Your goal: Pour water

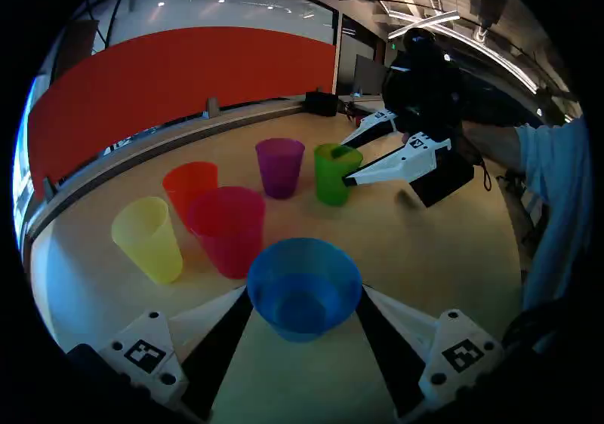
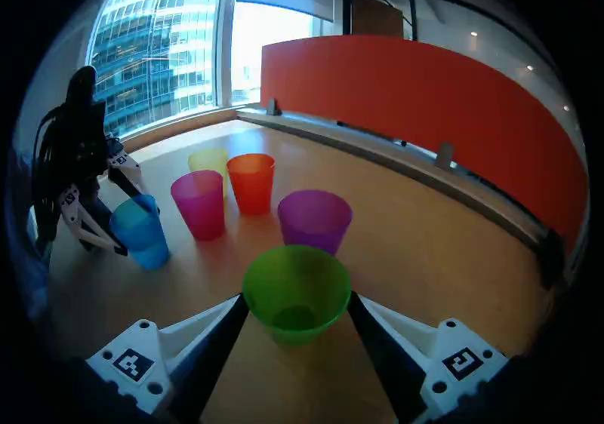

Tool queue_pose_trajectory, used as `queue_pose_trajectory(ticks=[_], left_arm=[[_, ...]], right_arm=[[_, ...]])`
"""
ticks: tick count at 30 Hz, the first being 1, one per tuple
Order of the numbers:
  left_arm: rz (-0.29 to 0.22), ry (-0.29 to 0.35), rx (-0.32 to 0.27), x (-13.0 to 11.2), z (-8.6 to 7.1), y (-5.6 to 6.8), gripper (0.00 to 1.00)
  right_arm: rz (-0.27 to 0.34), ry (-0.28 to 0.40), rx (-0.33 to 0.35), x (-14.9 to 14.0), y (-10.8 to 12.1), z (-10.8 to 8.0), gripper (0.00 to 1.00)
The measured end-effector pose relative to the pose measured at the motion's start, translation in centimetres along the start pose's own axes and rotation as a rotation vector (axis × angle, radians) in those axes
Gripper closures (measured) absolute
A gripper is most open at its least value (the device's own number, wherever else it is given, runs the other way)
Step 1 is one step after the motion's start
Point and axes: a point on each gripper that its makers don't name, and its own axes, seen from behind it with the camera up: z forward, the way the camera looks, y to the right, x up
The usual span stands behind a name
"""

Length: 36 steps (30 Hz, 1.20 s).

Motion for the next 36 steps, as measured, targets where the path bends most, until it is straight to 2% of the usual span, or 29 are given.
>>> queue_pose_trajectory(ticks=[5, 7, 19, 23, 26, 36], left_arm=[[0.002, -0.002, 0.006, 0.0, 0.1, -0.2, 0.08], [0.004, -0.002, 0.007, 0.0, 0.1, -0.2, 0.13], [-0.003, -0.005, 0.002, 0.1, 0.1, -0.2, 0.14], [-0.002, -0.004, 0.004, 0.1, 0.1, -0.2, 0.14], [0.001, -0.002, 0.009, 0.2, 0.0, -0.3, 0.14], [-0.002, 0.049, 0.031, 2.2, -1.5, -1.1, 0.14]], right_arm=[[0.000, 0.000, 0.000, 0.0, 0.1, 0.2, 0.00], [0.001, 0.000, 0.001, 0.0, 0.1, 0.2, 0.00], [0.010, 0.003, 0.004, -0.1, 0.1, 1.1, 0.00], [0.009, 0.004, 0.001, -0.1, 0.1, 1.3, 0.09], [0.005, 0.013, -0.007, 0.1, 0.2, 1.2, 0.11], [-0.001, 0.052, -0.009, 2.0, -0.5, 0.0, 0.11]])
